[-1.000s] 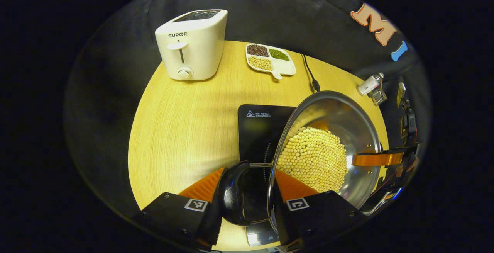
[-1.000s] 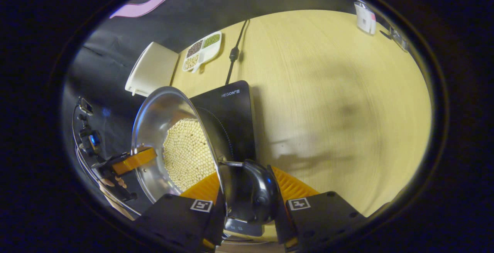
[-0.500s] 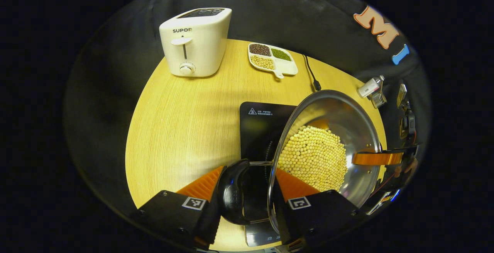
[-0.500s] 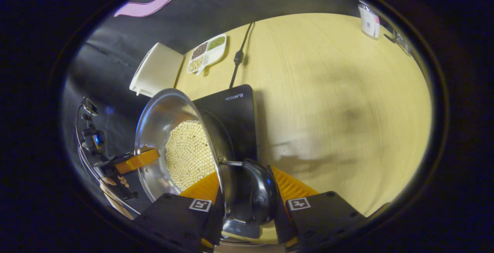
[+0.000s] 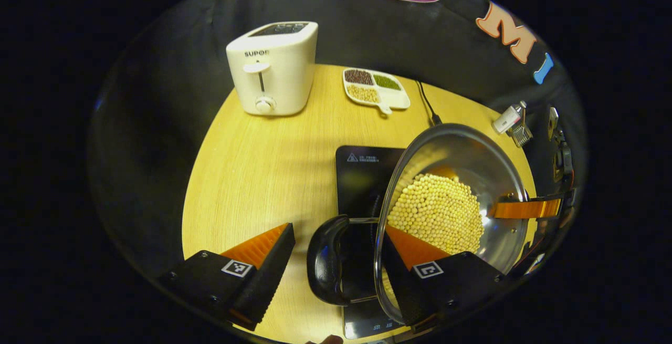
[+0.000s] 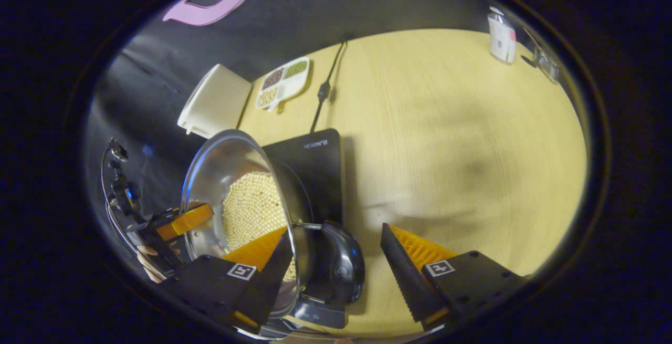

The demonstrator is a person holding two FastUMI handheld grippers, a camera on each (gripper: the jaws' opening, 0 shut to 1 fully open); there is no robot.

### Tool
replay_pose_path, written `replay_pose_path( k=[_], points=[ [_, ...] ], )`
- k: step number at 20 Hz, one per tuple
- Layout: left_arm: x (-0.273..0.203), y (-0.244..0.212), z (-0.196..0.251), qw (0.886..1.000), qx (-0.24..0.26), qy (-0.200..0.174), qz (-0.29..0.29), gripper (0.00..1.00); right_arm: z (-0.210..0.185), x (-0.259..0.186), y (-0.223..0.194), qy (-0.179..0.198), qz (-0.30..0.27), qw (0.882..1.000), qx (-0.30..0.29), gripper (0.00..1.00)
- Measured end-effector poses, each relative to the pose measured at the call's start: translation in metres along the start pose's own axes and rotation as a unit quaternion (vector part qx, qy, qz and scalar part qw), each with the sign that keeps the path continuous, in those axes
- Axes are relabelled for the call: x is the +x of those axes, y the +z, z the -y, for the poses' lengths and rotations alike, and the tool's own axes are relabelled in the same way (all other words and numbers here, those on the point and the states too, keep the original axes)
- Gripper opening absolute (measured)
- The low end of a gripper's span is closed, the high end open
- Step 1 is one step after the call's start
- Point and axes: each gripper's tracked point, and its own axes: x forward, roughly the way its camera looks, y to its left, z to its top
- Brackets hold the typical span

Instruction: First push the handle of the pot to place it horizontally, then grasp the pot with both hands and set it on the induction cooktop.

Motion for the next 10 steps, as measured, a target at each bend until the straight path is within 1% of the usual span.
replay_pose_path(
  k=[1,2,4,7,8,10],
  points=[
    [-0.004,0.008,0.002,1.0,-0.004,-0.003,0.024,0.96,0.003,0.004,0.006,0.002,0.026,1.0,-0.007,0.94],
    [-0.01,0.014,0.002,0.999,-0.006,-0.002,0.048,0.96,0.005,0.006,0.015,0.004,0.052,0.999,-0.014,0.92],
    [-0.02,0.03,0.002,0.996,-0.007,0.004,0.093,0.96,0.004,0.011,0.029,0.006,0.097,0.995,-0.032,0.93],
    [-0.037,0.046,0.0,0.989,-0.007,0.023,0.143,0.96,0.004,0.0,0.049,0.007,0.156,0.986,-0.051,0.92],
    [-0.046,0.05,0.001,0.988,-0.006,0.03,0.154,0.96,0.006,0.0,0.054,0.003,0.171,0.984,-0.057,0.99],
    [-0.061,0.056,0.007,0.984,-0.002,0.036,0.176,0.96,0.011,-0.009,0.061,-0.01,0.197,0.978,-0.07,0.99]
  ],
)
